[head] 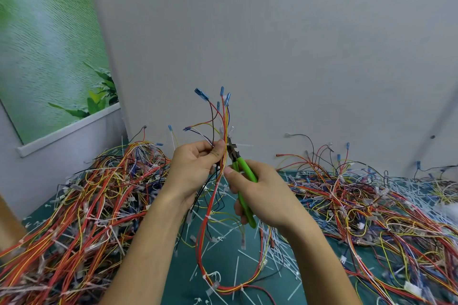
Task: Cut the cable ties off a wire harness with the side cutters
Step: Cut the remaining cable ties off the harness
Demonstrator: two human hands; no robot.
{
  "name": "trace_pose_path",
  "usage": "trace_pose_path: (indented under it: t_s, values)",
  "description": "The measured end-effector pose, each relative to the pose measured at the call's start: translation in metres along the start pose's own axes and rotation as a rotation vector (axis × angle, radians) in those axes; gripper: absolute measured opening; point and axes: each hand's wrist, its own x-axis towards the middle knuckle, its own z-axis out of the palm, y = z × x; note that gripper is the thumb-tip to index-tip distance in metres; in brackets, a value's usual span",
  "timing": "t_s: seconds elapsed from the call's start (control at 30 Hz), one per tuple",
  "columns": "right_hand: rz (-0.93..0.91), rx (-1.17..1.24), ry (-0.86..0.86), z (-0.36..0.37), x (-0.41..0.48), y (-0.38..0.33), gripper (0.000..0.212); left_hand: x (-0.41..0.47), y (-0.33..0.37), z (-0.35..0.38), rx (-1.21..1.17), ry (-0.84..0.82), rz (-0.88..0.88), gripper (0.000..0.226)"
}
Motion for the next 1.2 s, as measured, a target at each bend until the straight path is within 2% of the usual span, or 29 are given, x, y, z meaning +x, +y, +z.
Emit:
trace_pose_path:
  t_s: [0.13,0.23,0.47,0.83,1.0,1.2]
  values:
    - [-0.01,-0.029,0.039,-0.001,0.0,0.002,0.026,0.0,0.001,-0.002,-0.017,-0.017,-0.022,0.027]
    - [0.007,0.025,0.03,-0.003,0.0,0.001,0.032,-0.001,0.001,-0.002,-0.024,-0.028,-0.015,0.034]
    - [0.073,0.138,-0.103,-0.008,-0.002,-0.005,0.029,0.001,-0.001,-0.004,-0.036,-0.065,-0.008,0.019]
    - [0.06,0.051,-0.025,-0.013,-0.003,-0.001,0.033,0.0,-0.003,-0.005,0.011,-0.069,0.016,0.025]
    - [0.084,0.093,-0.064,-0.013,-0.004,-0.003,0.037,0.0,-0.005,-0.004,0.052,-0.063,0.038,0.029]
    - [0.105,0.08,-0.133,-0.012,-0.003,-0.005,0.035,0.0,-0.003,-0.005,0.066,-0.067,0.043,0.022]
